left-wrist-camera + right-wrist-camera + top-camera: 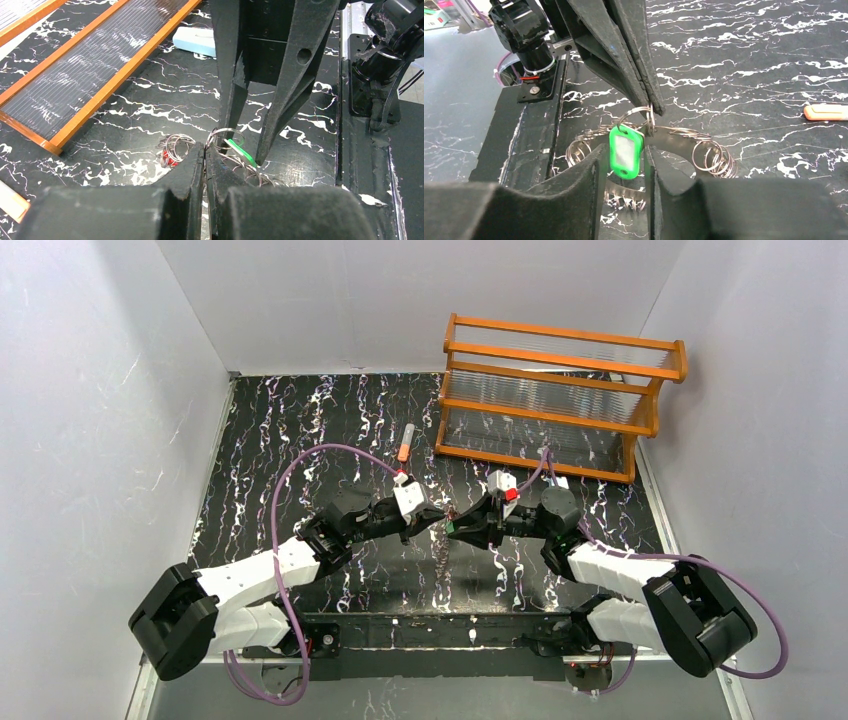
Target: Remove the keys from the keyring
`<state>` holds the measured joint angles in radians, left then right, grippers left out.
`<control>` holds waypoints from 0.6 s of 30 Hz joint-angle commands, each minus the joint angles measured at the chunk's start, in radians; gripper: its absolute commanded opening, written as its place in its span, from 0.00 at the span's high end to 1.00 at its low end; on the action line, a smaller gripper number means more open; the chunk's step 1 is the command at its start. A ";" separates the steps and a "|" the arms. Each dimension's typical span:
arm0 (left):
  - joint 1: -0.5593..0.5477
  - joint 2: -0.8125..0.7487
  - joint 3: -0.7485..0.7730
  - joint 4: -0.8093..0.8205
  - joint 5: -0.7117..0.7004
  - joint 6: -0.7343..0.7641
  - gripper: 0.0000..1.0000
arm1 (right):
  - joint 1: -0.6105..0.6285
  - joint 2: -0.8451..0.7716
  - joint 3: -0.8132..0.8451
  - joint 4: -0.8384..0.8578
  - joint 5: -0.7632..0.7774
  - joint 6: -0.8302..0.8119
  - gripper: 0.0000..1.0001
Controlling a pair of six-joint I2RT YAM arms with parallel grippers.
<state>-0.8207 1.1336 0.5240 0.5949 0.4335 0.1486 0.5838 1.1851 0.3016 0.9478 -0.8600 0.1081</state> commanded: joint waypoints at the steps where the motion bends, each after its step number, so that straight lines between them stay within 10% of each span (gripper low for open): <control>1: 0.003 -0.012 -0.004 0.057 -0.020 -0.006 1.00 | -0.002 -0.002 -0.002 0.098 -0.040 0.038 0.65; 9: 0.003 -0.010 -0.008 0.053 -0.049 -0.004 1.00 | -0.002 -0.042 0.006 0.058 -0.059 0.087 0.99; 18: 0.003 0.017 -0.023 0.051 -0.052 0.021 1.00 | -0.002 -0.099 0.109 -0.051 -0.029 0.252 0.99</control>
<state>-0.8215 1.1393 0.5152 0.6071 0.4065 0.1459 0.5816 1.1259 0.3298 0.9009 -0.8852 0.2569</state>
